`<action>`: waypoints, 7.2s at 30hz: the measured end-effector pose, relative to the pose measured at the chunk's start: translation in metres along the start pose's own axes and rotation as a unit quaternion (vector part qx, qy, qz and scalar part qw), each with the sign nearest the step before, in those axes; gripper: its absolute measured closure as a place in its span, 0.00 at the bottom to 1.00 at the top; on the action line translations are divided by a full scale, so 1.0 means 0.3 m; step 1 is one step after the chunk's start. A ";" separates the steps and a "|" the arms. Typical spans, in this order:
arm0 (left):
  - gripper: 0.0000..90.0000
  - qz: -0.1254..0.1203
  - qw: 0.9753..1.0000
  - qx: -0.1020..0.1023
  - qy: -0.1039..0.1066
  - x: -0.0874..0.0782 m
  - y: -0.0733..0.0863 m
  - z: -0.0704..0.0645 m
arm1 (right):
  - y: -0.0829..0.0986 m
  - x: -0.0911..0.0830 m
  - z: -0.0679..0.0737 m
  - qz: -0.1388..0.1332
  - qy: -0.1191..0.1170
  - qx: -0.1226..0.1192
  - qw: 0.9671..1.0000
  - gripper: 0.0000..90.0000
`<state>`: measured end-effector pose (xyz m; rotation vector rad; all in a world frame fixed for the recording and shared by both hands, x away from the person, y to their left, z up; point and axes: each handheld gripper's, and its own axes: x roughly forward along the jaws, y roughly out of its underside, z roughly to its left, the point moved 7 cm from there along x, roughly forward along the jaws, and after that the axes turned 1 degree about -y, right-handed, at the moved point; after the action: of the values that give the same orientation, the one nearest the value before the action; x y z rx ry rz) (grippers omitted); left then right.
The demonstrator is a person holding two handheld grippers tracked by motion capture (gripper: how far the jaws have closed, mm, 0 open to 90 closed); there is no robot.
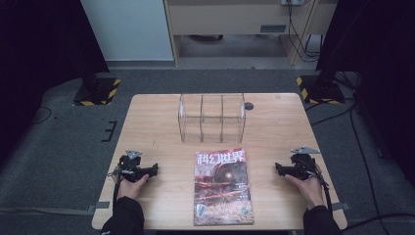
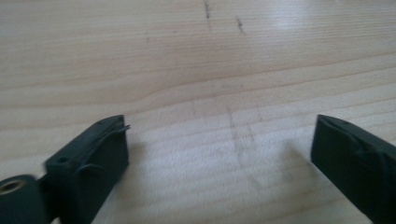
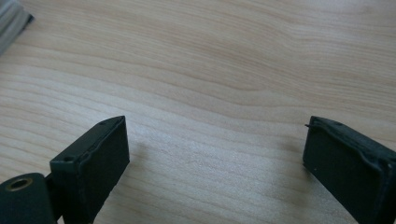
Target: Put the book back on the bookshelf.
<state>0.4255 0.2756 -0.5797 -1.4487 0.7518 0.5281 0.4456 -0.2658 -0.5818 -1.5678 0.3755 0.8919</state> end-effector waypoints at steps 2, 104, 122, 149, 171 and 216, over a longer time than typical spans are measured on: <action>0.09 -0.012 1.000 -0.005 0.003 -0.013 -0.011 -0.001 | -0.009 -0.007 0.008 -0.006 -0.001 -0.001 1.000 0.09; 0.33 -0.005 0.971 0.173 0.165 -0.047 0.052 -0.577 | -0.018 -0.019 0.481 -0.013 -0.181 -0.045 0.982 0.30; 0.32 0.000 0.968 0.167 0.186 -0.043 0.062 -0.602 | 0.000 -0.004 0.519 -0.004 -0.211 -0.030 0.977 0.34; 0.22 -0.011 0.964 0.174 0.198 -0.041 0.076 -0.655 | -0.053 -0.054 0.514 -0.057 -0.262 0.036 0.963 0.36; 0.18 -0.012 0.963 0.176 0.203 -0.040 0.080 -0.660 | -0.051 -0.047 0.530 -0.063 -0.260 0.021 0.963 0.31; 0.11 -0.016 0.962 0.179 0.206 -0.037 0.086 -0.671 | -0.029 -0.022 0.530 -0.037 -0.250 0.033 0.967 0.32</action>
<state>0.3719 0.0796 -0.5821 -1.2359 1.0887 0.0500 0.3954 -0.1153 -0.5666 -1.2315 -0.0151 1.1629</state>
